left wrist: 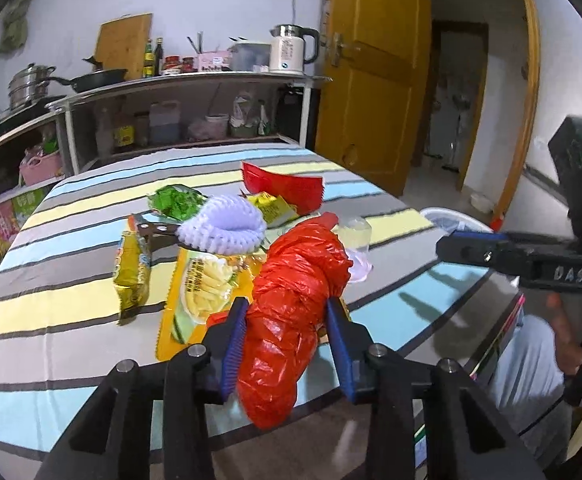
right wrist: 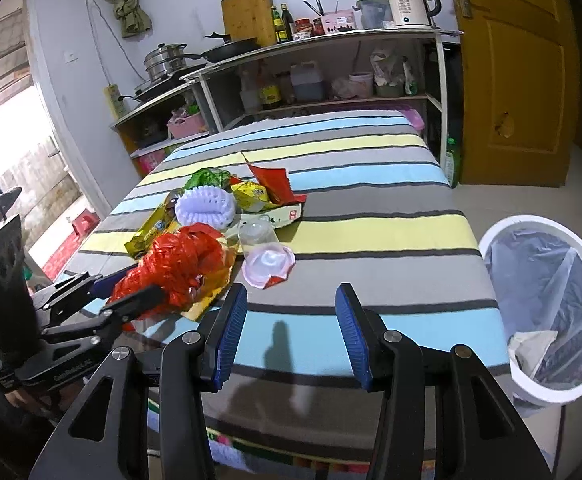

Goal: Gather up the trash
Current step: 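Grasp the red plastic bag with the left tool while the right tool grasps the clear cup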

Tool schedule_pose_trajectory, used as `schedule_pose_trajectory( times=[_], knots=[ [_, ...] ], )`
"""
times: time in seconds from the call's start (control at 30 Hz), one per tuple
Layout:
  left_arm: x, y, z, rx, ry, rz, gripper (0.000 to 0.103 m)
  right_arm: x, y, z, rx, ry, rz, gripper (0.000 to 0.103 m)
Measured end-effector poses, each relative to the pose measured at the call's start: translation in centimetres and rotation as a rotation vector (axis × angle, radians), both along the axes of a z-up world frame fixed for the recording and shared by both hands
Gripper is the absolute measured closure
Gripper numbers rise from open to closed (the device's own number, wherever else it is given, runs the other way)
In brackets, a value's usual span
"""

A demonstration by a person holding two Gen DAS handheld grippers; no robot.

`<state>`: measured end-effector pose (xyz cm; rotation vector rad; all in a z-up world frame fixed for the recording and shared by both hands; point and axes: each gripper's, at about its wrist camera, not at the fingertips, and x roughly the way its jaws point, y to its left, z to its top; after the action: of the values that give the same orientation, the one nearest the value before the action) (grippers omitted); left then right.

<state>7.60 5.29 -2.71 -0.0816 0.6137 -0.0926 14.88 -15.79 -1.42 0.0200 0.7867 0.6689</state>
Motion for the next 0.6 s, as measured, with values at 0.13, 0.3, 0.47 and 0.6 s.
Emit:
schedule_pose_trajectory(
  times=[0.13, 0.3, 0.47, 0.6],
  knots=[
    [-0.7, 0.9, 0.9, -0.047, -0.025, 0.038, 0.065, 0.5, 1.0, 0.0, -0.002, -0.009, 0.015, 0.056],
    [-1.0, 1.8, 1.6, -0.073, -0.036, 0.082, 0.065, 1.5, 2.8, 0.0, -0.006, -0.025, 0.034, 0.056],
    [-1.3, 2.2, 1.6, -0.078, -0.036, 0.1, 0.064, 2.9, 4.6, -0.7, -0.022, -0.017, 0.051, 0.056],
    [-1.1, 2.4, 1.6, -0.081, -0.036, 0.103, 0.064, 3.6, 5.8, -1.1, -0.037, -0.012, 0.057, 0.056]
  ],
)
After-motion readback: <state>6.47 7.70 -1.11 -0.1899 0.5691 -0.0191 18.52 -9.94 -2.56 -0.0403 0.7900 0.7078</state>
